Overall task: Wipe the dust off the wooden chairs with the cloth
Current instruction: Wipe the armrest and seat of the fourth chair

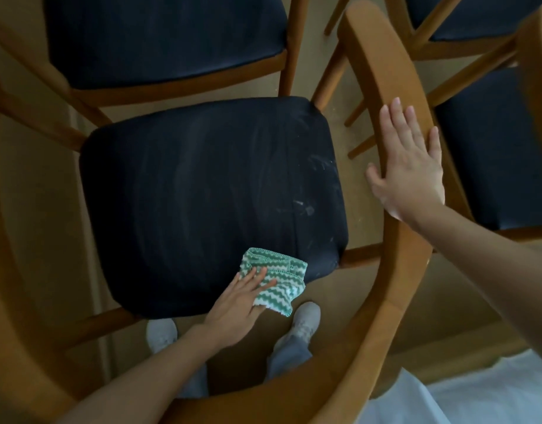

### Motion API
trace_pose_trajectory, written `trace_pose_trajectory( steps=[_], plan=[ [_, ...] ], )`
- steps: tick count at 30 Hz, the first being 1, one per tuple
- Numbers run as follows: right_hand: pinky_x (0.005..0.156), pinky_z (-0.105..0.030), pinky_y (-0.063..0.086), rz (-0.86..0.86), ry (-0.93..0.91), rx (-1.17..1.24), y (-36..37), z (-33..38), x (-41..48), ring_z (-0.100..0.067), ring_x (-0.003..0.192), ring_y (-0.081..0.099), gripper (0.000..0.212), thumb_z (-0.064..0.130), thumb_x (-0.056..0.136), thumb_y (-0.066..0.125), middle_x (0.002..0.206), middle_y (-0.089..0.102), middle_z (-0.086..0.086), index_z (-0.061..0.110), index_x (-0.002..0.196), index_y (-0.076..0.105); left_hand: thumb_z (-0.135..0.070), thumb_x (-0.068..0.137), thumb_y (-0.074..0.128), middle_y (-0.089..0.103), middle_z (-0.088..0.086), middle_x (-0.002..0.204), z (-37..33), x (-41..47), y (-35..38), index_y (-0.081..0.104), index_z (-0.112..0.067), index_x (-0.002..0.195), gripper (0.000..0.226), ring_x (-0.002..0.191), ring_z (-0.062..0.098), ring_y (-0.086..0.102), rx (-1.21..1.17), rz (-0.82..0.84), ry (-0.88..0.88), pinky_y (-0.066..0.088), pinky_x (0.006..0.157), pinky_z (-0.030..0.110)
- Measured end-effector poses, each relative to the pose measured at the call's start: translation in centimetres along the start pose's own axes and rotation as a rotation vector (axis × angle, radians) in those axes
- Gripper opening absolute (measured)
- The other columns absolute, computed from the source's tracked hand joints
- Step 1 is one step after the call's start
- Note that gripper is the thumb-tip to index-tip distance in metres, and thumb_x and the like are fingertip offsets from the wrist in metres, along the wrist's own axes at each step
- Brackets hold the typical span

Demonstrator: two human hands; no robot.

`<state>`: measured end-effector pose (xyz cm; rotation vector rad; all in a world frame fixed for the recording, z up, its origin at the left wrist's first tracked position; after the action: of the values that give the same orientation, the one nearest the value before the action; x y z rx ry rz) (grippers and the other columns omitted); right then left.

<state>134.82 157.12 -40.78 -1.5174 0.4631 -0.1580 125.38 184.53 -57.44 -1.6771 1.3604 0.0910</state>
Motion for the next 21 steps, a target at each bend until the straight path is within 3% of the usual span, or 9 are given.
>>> trace_pose_trajectory(
  steps=[4,6,8,9,10,11,13,17,21],
  plan=[
    [0.116,-0.042,-0.009,-0.006,0.003,0.006,-0.1,0.1,-0.1,-0.016,0.145,-0.013,0.074,0.029,0.095,0.042,0.159,-0.011,0.001,0.019,0.151,-0.005,-0.059,0.076,-0.006,-0.013,-0.018,0.145,-1.0,-0.4,0.1,0.001,-0.039,0.144,0.072,0.134,-0.004,-0.014,0.034,0.067,0.07,-0.016,0.109,0.017],
    [0.117,-0.042,-0.008,-0.002,0.003,0.005,-0.2,0.1,-0.1,-0.016,0.145,-0.013,0.074,0.03,0.095,0.042,0.159,-0.011,0.001,0.019,0.151,-0.005,-0.054,0.092,0.008,-0.005,-0.02,0.145,-1.4,-0.5,0.7,0.011,-0.035,0.148,0.059,0.136,-0.004,-0.006,0.052,0.11,0.101,-0.011,0.112,0.019],
    [0.117,-0.043,-0.008,-0.001,-0.002,0.012,-0.3,0.2,-0.2,-0.016,0.145,-0.013,0.073,0.03,0.095,0.042,0.159,-0.011,0.0,0.019,0.151,-0.005,-0.04,0.101,0.027,0.019,-0.014,0.15,-1.2,-0.5,0.7,0.03,-0.027,0.146,0.046,0.14,0.005,0.017,-0.029,0.131,0.036,0.009,0.115,0.023],
    [0.117,-0.043,-0.008,-0.001,-0.002,0.012,-0.3,0.2,-0.2,-0.016,0.145,-0.013,0.074,0.03,0.095,0.042,0.159,-0.011,0.0,0.019,0.151,-0.005,-0.038,0.101,0.033,0.043,-0.007,0.141,-0.6,-0.5,0.8,0.048,-0.021,0.134,0.04,0.132,0.011,0.038,-0.12,0.153,-0.043,0.025,0.109,0.025],
    [0.117,-0.043,-0.008,0.003,0.0,0.008,-0.4,0.2,-0.1,-0.016,0.145,-0.013,0.074,0.03,0.095,0.042,0.158,-0.012,0.0,0.019,0.151,-0.006,-0.039,0.1,0.035,0.061,-0.002,0.115,-0.1,-0.7,0.8,0.06,-0.017,0.108,0.034,0.109,0.014,0.054,-0.224,0.175,-0.117,0.037,0.093,0.027],
    [0.117,-0.043,-0.009,0.009,0.003,0.003,-0.3,0.2,-0.2,-0.016,0.145,-0.014,0.074,0.031,0.095,0.041,0.158,-0.013,0.0,0.019,0.151,-0.006,-0.04,0.1,0.036,0.06,-0.002,0.086,0.2,-1.0,0.6,0.057,-0.017,0.083,0.035,0.085,0.013,0.056,-0.3,0.2,-0.161,0.04,0.077,0.029],
    [0.116,-0.042,-0.01,0.016,0.006,-0.004,-0.3,0.2,-0.2,-0.015,0.144,-0.015,0.074,0.032,0.095,0.041,0.158,-0.014,0.001,0.019,0.151,-0.007,-0.038,0.1,0.038,0.052,-0.01,0.06,0.4,-1.3,-0.6,0.047,-0.019,0.067,0.039,0.061,0.004,0.049,-0.48,0.187,-0.204,0.039,0.063,0.027],
    [0.114,-0.041,-0.012,0.018,0.008,0.002,-0.3,0.2,0.0,-0.013,0.142,-0.017,0.074,0.035,0.095,0.04,0.158,-0.014,0.002,0.021,0.15,-0.008,-0.019,0.1,0.039,0.063,-0.019,0.055,1.1,1.8,-8.3,0.059,-0.019,0.08,0.029,0.056,-0.008,0.058,-0.923,-0.109,-0.258,0.044,0.058,0.011],
    [0.113,-0.04,-0.014,0.026,0.006,0.021,-0.3,0.1,0.1,-0.01,0.138,-0.022,0.073,0.037,0.095,0.038,0.154,-0.019,0.005,0.021,0.15,-0.008,-0.023,0.1,0.042,0.065,-0.007,0.081,2.1,9.2,-19.9,0.058,-0.017,0.094,0.018,0.074,0.004,0.062,-0.861,-0.477,-0.165,0.048,0.077,0.03]
  ],
)
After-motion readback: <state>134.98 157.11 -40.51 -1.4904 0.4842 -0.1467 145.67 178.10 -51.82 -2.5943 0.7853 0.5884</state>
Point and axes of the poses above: each hand's wrist, its own x-axis towards the middle knuckle, its own y-axis out of the palm, z = x × y, the point moved 9 cm from there along x, towards the middle knuckle
